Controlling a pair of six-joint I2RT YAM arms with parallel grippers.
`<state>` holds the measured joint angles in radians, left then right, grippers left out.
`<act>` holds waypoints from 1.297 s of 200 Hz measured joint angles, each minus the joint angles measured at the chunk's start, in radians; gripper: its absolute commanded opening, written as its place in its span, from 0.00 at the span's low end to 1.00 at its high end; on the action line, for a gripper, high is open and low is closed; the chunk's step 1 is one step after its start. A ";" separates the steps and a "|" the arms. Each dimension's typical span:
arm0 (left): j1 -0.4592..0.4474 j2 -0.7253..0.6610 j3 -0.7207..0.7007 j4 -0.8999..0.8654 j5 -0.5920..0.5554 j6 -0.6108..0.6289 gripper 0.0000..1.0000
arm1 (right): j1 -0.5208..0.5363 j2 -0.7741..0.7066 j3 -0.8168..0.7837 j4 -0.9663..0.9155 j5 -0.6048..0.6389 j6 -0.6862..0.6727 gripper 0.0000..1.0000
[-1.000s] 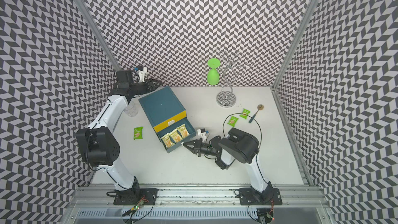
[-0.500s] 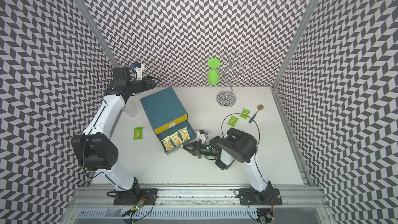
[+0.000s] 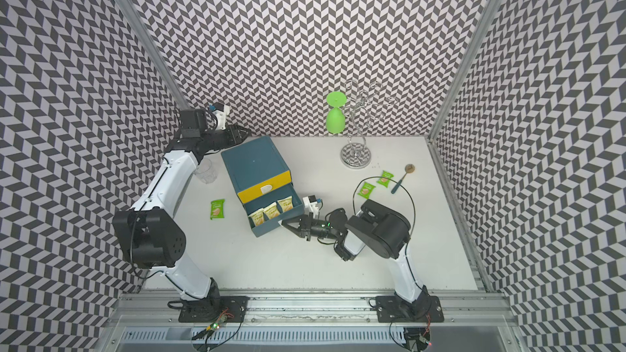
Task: Take the cookies out of the drawer
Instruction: Open the drawer in the storage box.
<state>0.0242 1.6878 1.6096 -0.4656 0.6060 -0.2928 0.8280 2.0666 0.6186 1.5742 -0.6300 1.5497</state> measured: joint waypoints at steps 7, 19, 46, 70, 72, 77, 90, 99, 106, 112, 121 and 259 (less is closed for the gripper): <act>-0.009 -0.027 -0.030 -0.001 0.000 0.004 0.30 | 0.000 0.000 0.003 0.000 -0.001 -0.002 0.00; -0.029 -0.082 -0.092 -0.005 0.002 0.009 0.28 | 0.000 0.000 0.003 -0.002 -0.003 -0.004 0.00; -0.060 -0.151 -0.214 -0.005 0.002 0.012 0.25 | 0.000 0.000 0.002 -0.002 -0.007 -0.004 0.00; -0.060 -0.145 -0.301 0.046 0.016 0.012 0.24 | 0.000 0.000 -0.008 -0.002 -0.007 -0.004 0.00; -0.059 -0.145 -0.301 0.053 0.016 0.012 0.24 | 0.000 0.000 -0.010 -0.002 -0.007 -0.004 0.00; -0.058 -0.145 -0.304 0.064 0.014 0.012 0.24 | 0.001 0.000 -0.014 -0.002 -0.007 -0.004 0.00; -0.056 -0.145 -0.315 0.087 0.013 0.012 0.23 | 0.001 -0.002 -0.027 -0.002 -0.007 -0.003 0.00; -0.056 -0.143 -0.319 0.100 0.011 0.013 0.23 | 0.001 -0.007 -0.038 -0.003 -0.007 -0.004 0.00; -0.056 -0.140 -0.320 0.109 0.009 0.014 0.23 | 0.001 -0.015 -0.048 -0.002 -0.006 -0.004 0.00; -0.056 -0.137 -0.321 0.117 0.009 0.015 0.23 | 0.001 -0.023 -0.057 -0.002 -0.006 -0.004 0.00; -0.056 -0.130 -0.321 0.128 0.009 0.016 0.22 | 0.001 -0.035 -0.071 -0.002 -0.006 -0.003 0.00; -0.045 -0.098 -0.322 0.196 0.010 0.031 0.21 | 0.007 -0.071 -0.182 0.001 0.012 0.010 0.00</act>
<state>-0.0208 1.5902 1.2877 -0.2695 0.6159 -0.2619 0.8349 1.9953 0.4366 1.5753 -0.6182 1.5593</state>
